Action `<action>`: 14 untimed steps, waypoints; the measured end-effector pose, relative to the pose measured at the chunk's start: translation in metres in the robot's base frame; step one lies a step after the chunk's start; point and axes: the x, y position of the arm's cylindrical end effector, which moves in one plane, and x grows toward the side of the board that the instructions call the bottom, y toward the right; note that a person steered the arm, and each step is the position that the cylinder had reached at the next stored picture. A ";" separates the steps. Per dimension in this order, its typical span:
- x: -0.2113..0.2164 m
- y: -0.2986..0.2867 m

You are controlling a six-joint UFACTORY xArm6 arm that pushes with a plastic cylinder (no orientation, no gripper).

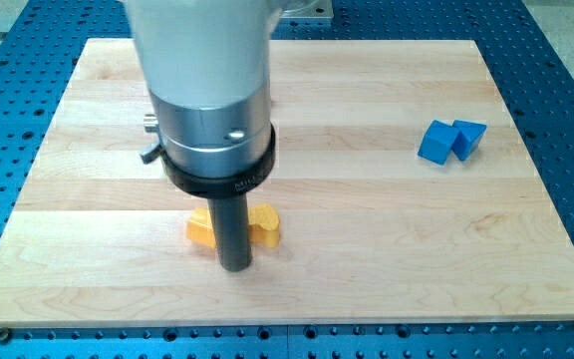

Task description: Place the yellow blocks at the center of the board

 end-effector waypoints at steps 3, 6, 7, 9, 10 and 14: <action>0.041 0.006; -0.032 0.058; 0.058 0.040; 0.000 -0.031; 0.053 -0.051; -0.026 -0.055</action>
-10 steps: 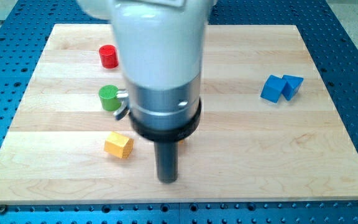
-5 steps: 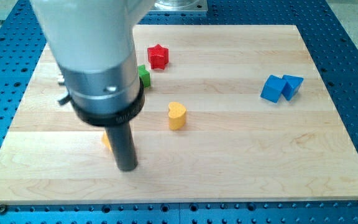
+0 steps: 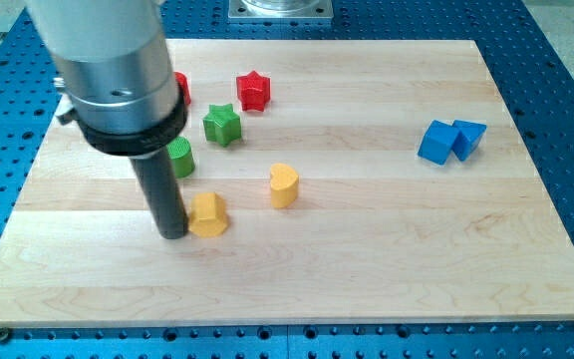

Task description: Place the yellow blocks at the center of the board

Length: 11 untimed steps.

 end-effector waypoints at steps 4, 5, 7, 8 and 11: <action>-0.020 0.060; -0.020 0.077; -0.047 0.088; -0.049 0.102; -0.059 0.146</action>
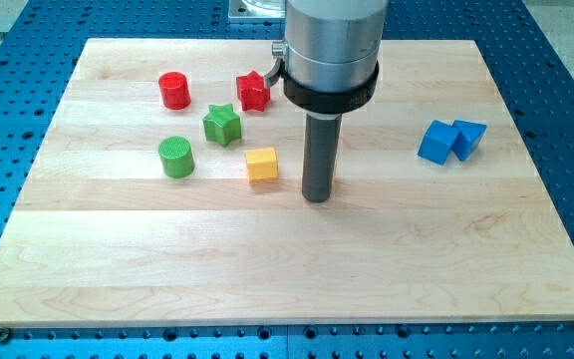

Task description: Place the yellow blocks at the center of the board

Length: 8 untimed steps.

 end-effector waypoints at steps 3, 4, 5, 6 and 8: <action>0.045 -0.071; 0.019 -0.072; 0.003 -0.072; 0.000 -0.072; -0.009 -0.072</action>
